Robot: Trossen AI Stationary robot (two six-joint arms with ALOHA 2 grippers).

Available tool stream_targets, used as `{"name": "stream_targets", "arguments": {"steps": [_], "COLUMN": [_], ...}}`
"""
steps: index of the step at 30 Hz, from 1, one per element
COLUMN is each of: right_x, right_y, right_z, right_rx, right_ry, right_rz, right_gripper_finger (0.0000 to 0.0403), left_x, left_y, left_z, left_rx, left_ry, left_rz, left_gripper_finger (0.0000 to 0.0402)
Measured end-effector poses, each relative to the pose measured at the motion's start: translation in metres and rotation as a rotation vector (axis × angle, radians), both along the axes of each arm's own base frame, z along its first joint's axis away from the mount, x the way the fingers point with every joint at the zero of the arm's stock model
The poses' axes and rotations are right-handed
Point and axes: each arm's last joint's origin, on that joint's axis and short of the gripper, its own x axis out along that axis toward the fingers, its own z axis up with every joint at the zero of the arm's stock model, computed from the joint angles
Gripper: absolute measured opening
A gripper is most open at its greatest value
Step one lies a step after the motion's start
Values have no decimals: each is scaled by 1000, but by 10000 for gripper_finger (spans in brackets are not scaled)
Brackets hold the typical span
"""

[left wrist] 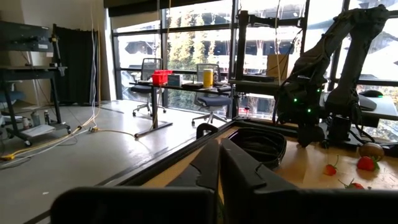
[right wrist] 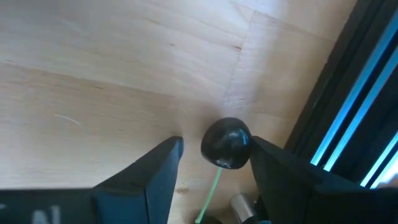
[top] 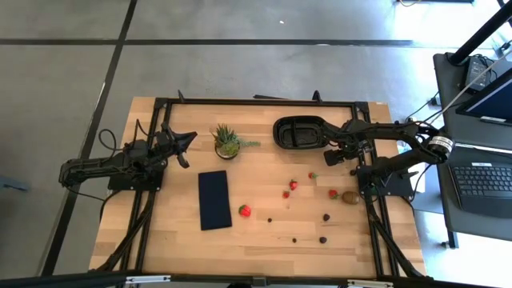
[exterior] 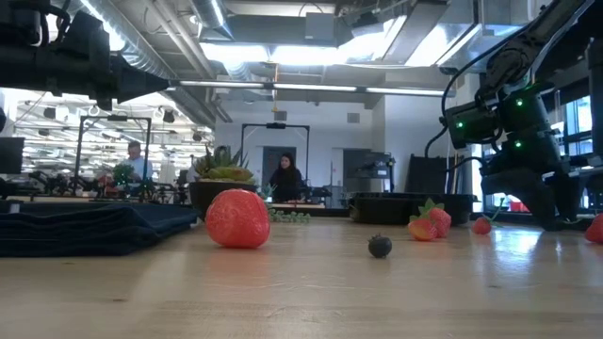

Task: Pick and placing Produce into tupperware
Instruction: Put the top black cherry into the black container

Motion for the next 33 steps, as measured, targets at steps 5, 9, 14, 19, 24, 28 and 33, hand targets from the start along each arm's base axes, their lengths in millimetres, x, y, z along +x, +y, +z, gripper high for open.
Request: {"name": "stream_targets", "arguments": {"steps": [5,9,14,19,24,28,33], "right_x": [0,0,1,2,2,2,2], "right_y": [0,0,0,-1,-1,-1,-1], "right_z": [0,0,0,0,0,0,0], "right_rx": [1,0,-1,-2,-4,-5,-6], "right_ry": [-2,-5,-13,-24,-27,-26,-25], "right_rz": [0,0,-1,-4,-4,0,0], "right_gripper_finger": [202,202,188,155,134,131,131], "left_x": [0,0,0,0,0,0,0], "left_y": [0,0,0,0,0,0,0], "left_z": [0,0,0,0,0,0,0], "left_rx": [0,0,0,0,0,0,0], "left_ry": [0,1,0,0,1,0,1], "left_rz": [0,0,0,0,0,0,0], "left_gripper_finger": [1,10,23,34,43,49,54]}}
